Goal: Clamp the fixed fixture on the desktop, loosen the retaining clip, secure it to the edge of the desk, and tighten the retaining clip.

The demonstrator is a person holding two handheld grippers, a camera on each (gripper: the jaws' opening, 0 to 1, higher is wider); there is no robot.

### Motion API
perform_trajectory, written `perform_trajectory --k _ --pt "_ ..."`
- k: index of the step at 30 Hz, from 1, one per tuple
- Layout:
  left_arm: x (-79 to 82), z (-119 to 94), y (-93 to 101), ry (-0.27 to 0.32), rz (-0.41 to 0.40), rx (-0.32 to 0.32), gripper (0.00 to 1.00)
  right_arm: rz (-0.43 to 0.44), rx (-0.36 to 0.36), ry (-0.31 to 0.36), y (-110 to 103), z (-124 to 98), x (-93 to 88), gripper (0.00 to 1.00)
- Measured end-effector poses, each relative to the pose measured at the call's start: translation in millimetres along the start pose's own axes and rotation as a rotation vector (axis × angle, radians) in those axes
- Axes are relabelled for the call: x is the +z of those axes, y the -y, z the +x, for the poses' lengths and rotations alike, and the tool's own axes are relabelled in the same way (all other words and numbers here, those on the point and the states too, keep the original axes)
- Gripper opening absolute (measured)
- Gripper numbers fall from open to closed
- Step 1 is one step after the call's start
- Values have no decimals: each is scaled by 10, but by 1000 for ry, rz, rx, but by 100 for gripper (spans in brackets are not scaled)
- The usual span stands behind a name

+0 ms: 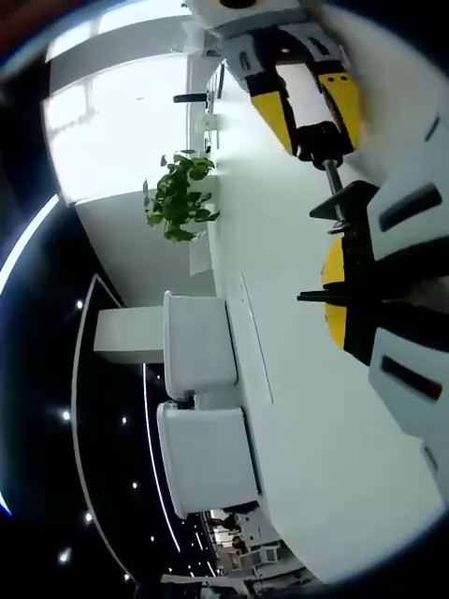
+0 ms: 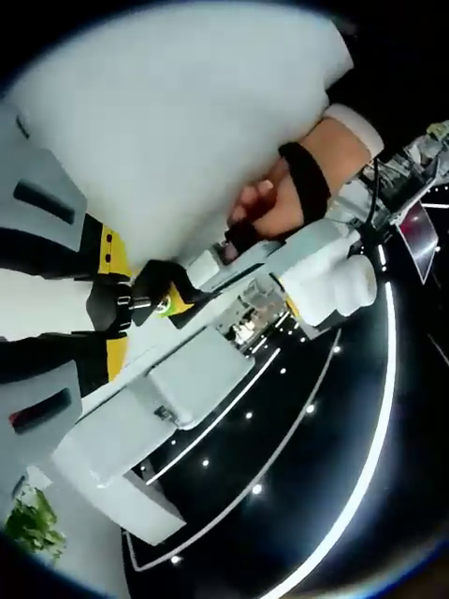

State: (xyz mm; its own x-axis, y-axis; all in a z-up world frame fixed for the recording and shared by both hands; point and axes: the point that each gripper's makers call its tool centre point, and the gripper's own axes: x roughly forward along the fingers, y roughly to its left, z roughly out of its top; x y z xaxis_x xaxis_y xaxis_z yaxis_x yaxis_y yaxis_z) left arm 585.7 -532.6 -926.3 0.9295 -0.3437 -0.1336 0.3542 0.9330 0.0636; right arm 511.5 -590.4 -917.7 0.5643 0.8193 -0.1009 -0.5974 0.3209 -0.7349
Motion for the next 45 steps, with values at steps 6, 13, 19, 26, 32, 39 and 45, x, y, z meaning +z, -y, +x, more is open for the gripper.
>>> perform_trajectory --k 6,13,19,26,32,39,45 --pt "-5 7 4 -3 1 -6 4 818 34 35 238 -34 -51 40" --pt "-3 16 1 -2 4 -8 4 1061 98 0 211 51 -269 29" --pt "-4 22 4 -1 7 -11 4 1198 104 -17 182 10 -280 19" --pt "-9 23 11 -2 10 -10 4 1184 86 -19 150 -21 -220 17" --pt "-10 26 2 -2 10 -7 4 1103 70 -22 147 -9 -209 17" --pt "-5 26 6 -1 10 -6 4 971 57 -16 168 9 -201 17" --pt "0 32 6 0 7 -3 4 893 46 -7 156 -1 -174 17"
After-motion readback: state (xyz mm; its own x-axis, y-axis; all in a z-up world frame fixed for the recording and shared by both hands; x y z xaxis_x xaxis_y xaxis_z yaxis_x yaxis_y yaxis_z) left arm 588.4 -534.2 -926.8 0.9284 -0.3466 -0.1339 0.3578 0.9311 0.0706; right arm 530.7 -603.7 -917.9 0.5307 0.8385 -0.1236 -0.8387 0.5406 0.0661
